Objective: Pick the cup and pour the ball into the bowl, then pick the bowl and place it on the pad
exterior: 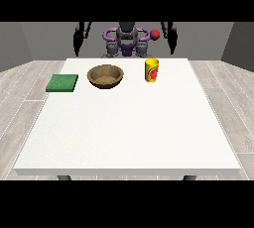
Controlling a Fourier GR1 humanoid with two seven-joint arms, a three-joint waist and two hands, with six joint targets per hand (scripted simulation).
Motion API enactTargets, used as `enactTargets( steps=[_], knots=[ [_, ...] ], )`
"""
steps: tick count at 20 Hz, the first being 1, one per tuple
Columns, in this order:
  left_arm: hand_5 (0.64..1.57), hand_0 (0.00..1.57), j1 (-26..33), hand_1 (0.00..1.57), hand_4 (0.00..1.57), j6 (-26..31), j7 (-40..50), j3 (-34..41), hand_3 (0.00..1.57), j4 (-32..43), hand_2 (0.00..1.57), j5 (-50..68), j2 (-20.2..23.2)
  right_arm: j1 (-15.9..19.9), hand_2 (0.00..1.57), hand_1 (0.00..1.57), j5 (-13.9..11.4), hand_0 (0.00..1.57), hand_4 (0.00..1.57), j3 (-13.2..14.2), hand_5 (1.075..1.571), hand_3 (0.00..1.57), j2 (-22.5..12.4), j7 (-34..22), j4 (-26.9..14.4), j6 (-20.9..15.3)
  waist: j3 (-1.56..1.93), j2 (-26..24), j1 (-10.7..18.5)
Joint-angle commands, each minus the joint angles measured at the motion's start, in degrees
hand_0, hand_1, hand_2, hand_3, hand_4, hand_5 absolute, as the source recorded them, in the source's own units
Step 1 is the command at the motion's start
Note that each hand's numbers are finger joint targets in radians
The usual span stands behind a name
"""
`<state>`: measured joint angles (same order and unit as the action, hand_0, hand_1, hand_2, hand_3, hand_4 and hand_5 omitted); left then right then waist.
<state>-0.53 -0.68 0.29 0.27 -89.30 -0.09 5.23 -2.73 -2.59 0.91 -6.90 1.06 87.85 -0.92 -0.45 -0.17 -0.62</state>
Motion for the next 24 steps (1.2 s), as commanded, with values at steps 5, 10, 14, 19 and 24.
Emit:
enactTargets(
  steps=[5, 10, 14, 19, 24],
  knots=[
    [1.562, 0.0, -1.2, 0.0, 0.0, 0.49, 5.07, 0.67, 0.0, -5.8, 0.0, 0.53, 2.45, 1.28, 0.0, 0.0, 1.32, 0.0, 0.58, 0.31, 1.57, 0.0, -1.91, -4.43, 6.19, 1.26, 0.42, -14.89, 0.62],
    [1.561, 0.0, 8.76, 0.0, 0.0, 0.98, 16.35, -2.45, 0.0, -12.41, 0.0, 8.57, -3.6, -7.27, 0.0, 0.0, 10.42, 0.0, 0.52, -2.46, 1.57, 0.0, 5.93, -16.31, 13.17, 1.2, 0.44, -28.4, 0.58],
    [1.551, 0.0, 11.07, 0.0, 0.0, -3.05, 19.98, -6.82, 0.0, -21.31, 0.0, 6.68, -5.13, -10.49, 0.0, 0.0, 12.48, 0.0, 0.53, -0.77, 1.569, 0.0, 4.25, -17.1, 20.42, 1.58, 0.47, -24.43, 1.17],
    [1.549, 0.0, 15.11, 0.0, 0.0, 0.78, 10.4, -5.71, 0.0, -23.08, 0.0, 6.38, -3.94, -11.16, 0.0, 0.0, 13.36, 0.0, 0.49, -0.94, 1.57, 0.0, 5.23, -13.7, 24.64, 2.52, 0.44, -16.23, 0.23],
    [1.537, 0.0, 12.22, 0.0, 0.0, -5.83, -0.43, -9.41, 0.0, -16.1, 0.0, 1.07, -5.2, -11.61, 0.0, 0.0, 17.35, 0.0, 0.43, 2.14, 1.571, 0.0, 2.25, -11.23, 25.6, 7.65, 0.44, -9.83, -3.04]
  ],
)
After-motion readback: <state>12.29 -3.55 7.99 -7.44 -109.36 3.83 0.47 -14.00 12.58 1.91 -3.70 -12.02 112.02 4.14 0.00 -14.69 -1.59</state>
